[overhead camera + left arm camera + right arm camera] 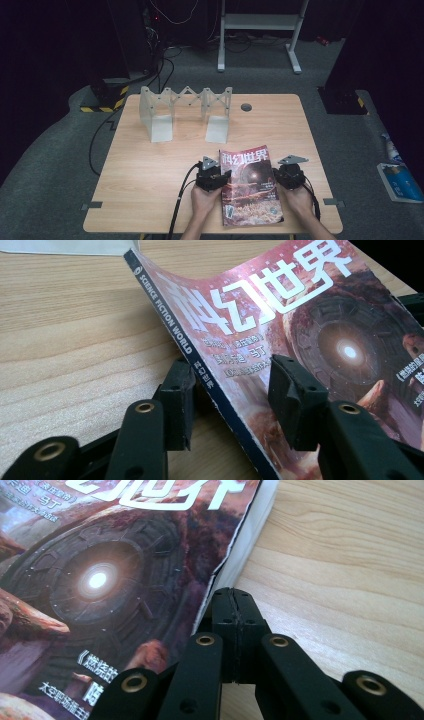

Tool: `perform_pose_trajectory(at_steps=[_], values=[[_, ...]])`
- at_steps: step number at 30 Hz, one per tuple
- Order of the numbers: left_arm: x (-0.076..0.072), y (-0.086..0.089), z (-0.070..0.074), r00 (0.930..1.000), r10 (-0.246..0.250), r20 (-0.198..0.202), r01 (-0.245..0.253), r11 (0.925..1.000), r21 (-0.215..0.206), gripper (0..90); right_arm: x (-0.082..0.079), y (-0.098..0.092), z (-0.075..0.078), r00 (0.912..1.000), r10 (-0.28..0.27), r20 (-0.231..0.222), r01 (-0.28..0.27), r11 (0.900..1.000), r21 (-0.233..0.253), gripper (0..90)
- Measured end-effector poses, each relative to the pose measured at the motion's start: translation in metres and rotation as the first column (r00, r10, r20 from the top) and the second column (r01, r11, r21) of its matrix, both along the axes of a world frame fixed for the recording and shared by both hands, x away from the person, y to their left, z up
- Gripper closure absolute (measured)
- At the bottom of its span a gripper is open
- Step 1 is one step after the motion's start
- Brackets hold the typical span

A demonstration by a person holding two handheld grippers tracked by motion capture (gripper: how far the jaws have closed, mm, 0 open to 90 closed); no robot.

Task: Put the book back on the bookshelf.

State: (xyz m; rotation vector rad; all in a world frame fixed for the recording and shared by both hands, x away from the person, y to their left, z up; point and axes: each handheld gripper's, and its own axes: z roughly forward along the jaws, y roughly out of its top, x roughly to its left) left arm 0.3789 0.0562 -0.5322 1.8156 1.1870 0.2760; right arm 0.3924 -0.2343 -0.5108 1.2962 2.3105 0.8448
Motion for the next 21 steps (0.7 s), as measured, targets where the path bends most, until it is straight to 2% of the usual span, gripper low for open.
perform_pose_trajectory(at_steps=[5,8,14,21], values=[[0.001,0.001,0.000,0.9996,-0.028,-0.006,0.028,0.9995,-0.011,45.9,0.000,-0.002,-0.001,1.0000,0.004,0.000,-0.004,1.000,0.018,89.7],[0.001,0.001,0.000,0.9997,-0.023,-0.009,0.023,0.9995,-0.021,41.3,-0.001,0.000,-0.001,0.9998,0.018,0.004,-0.018,1.000,0.016,89.8],[0.004,0.003,0.000,0.9989,-0.043,-0.020,0.042,0.9984,-0.037,34.6,-0.003,0.006,-0.002,0.9991,0.039,0.016,-0.040,0.999,0.024,89.7],[0.004,0.001,0.001,0.9984,-0.056,-0.014,0.055,0.9982,-0.022,29.2,-0.005,0.010,-0.003,0.9976,0.063,0.029,-0.064,0.998,0.020,89.7]])
